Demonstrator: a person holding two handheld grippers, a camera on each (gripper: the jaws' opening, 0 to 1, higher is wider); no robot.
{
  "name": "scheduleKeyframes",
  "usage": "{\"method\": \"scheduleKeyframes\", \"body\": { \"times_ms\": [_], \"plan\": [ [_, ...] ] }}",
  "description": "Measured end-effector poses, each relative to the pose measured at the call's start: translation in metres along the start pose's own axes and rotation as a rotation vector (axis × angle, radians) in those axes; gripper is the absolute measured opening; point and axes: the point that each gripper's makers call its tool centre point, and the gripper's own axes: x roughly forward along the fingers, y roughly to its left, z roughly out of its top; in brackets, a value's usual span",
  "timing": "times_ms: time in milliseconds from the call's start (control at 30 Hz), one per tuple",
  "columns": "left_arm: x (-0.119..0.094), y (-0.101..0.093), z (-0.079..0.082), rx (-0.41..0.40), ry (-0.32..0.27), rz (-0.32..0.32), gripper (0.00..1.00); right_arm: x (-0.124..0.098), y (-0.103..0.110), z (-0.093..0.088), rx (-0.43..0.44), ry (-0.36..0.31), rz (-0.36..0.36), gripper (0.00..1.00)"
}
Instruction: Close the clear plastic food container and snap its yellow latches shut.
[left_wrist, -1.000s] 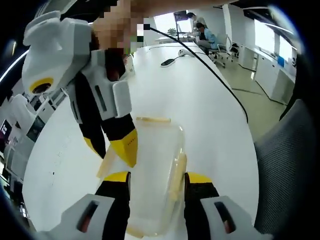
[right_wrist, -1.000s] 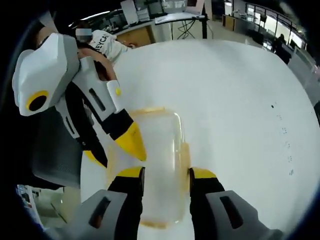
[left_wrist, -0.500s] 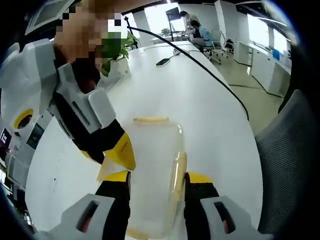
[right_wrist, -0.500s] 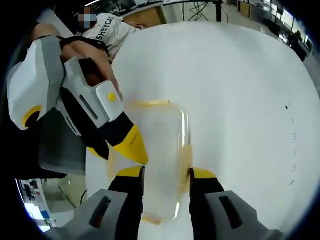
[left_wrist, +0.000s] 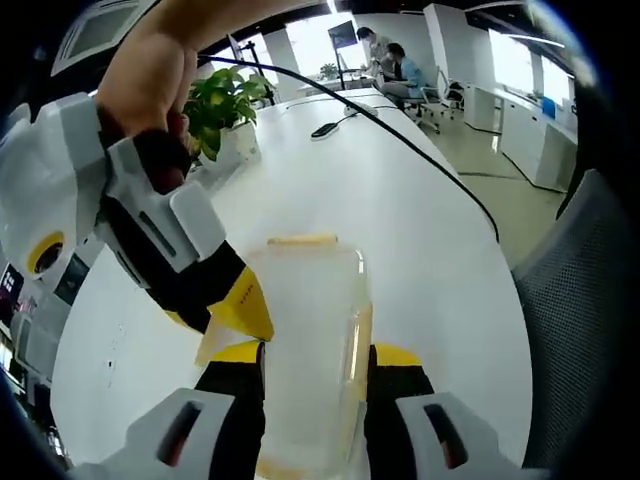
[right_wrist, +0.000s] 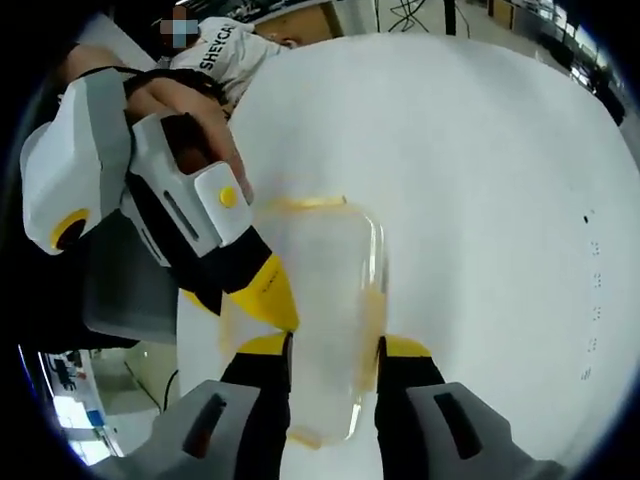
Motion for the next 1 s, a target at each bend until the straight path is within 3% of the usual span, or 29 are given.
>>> {"method": "scheduleKeyframes", "body": {
  "times_ms": [200,367,600,767,867,900,1000],
  "plan": [
    [0.001,-0.0013,0.0013,-0.008,-0.006,0.011,0.33,-0.002,0.0018,0.0013,0.01,-0.006,0.005,0.3],
    [0.0005,-0.002,0.0009,-0.016,-0.028,0.018,0.33,-0.0009,0.0043,0.0009,0.017,0.05,-0.001,0.31],
    [0.0006,-0.0019,0.0006,-0.017,-0.022,0.019,0.34,0.0016,0.0055,-0.0022,0.01,0.079,-0.003,0.32],
    [0.0003,-0.0021,0.0013,-0.009,-0.016,0.018,0.35,-0.0001,0.0076,-0.0047,0.026,0.041,-0.016,0.32],
    [-0.0004,-0.0022,0.0032,-0.076,-0.017,-0.001,0.35,-0.0009,0.005,-0.0024,0.006,0.038,-0.095,0.32],
    [-0.0004,0.0003,0.0041,-0.069,-0.008,-0.005,0.35,-0.0026,0.0058,-0.0012,-0.047,0.052,-0.144,0.32],
    [0.0008,-0.0016,0.0047,-0.054,0.021,-0.012,0.35,-0.0028,0.0051,0.0005,-0.083,0.065,-0.216,0.32]
  ]
}}
